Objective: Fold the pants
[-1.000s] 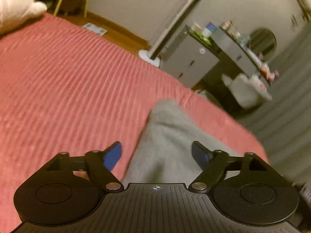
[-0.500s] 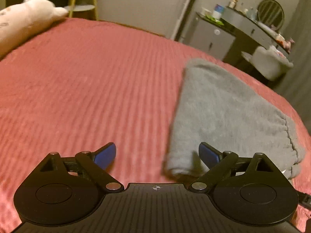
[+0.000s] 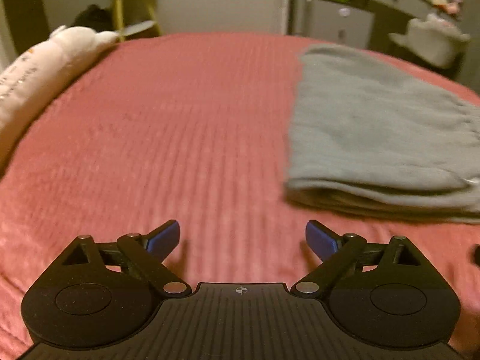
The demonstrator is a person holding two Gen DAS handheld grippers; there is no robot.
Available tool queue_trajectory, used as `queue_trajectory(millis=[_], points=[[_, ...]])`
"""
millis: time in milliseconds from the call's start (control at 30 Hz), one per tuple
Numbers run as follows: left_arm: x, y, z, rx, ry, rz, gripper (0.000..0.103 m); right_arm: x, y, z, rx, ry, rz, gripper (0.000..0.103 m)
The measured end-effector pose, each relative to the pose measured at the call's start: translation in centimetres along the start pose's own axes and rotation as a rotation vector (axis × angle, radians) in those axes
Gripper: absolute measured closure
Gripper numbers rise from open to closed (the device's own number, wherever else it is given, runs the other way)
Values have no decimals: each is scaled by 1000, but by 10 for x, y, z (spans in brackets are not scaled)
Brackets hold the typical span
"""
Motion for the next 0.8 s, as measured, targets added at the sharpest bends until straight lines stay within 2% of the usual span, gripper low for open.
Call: queue_trajectory(millis=[100, 233, 400, 600, 800], points=[[-15, 14, 3, 15, 15, 41, 6, -5, -11, 3, -40, 8, -8, 4], [-20, 34, 2, 62, 42, 51, 5, -8, -12, 0, -91, 47, 29, 4], [-30, 48, 0, 122, 94, 71, 3, -16, -11, -9, -58, 87, 28, 4], [-30, 50, -5, 89, 103, 86, 3, -32, -11, -21, -36, 160, 50, 4], [-20, 50, -2, 76, 83, 85, 3, -33, -20, -27, -58, 185, 48, 4]])
Point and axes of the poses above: each gripper's, at about its wrist camera, not at the fingertips, and x roughly the way its jaws point, y to its right, z to its underside, the point moved 10 cm from there along x, roughly the way its jaws point, and after that the axes turned 15 degrees about y, right-handed, at the moved point
